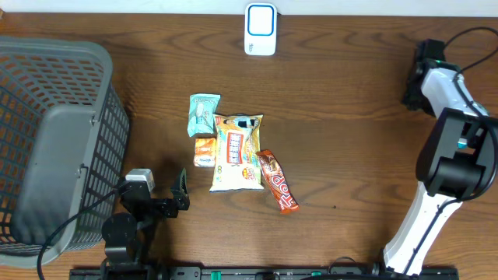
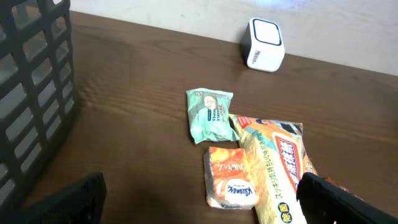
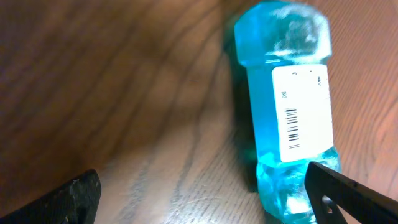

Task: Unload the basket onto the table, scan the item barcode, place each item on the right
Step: 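Release the teal bottle and lift the right gripper away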

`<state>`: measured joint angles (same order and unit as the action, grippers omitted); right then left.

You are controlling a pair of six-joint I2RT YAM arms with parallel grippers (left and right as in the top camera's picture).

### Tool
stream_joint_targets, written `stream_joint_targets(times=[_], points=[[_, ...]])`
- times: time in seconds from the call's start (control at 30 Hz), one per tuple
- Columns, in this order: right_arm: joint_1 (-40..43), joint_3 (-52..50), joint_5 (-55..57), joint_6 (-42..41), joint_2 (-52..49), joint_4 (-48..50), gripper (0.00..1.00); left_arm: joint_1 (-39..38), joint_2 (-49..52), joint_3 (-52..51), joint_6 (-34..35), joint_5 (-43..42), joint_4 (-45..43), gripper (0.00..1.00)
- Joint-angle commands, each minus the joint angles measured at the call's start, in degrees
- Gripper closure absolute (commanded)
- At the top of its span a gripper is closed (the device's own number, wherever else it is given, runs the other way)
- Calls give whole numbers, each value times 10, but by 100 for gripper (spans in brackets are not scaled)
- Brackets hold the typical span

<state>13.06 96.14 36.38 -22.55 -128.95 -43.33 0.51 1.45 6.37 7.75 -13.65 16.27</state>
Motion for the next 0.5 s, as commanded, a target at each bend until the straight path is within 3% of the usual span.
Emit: stream_joint_targets(times=[0.0, 0.27, 0.37, 0.47], points=[[-9, -5, 53, -19, 22, 5, 1, -1, -1, -9, 7, -7, 12, 2], [-13, -5, 33, -137, 30, -28, 1, -1, -1, -9, 7, -7, 12, 2], [-13, -5, -8, -137, 31, -20, 11, -1, -1, -9, 7, -7, 12, 2], [-13, -5, -20, -139, 31, -7, 29, -1, -1, -9, 7, -7, 12, 2]])
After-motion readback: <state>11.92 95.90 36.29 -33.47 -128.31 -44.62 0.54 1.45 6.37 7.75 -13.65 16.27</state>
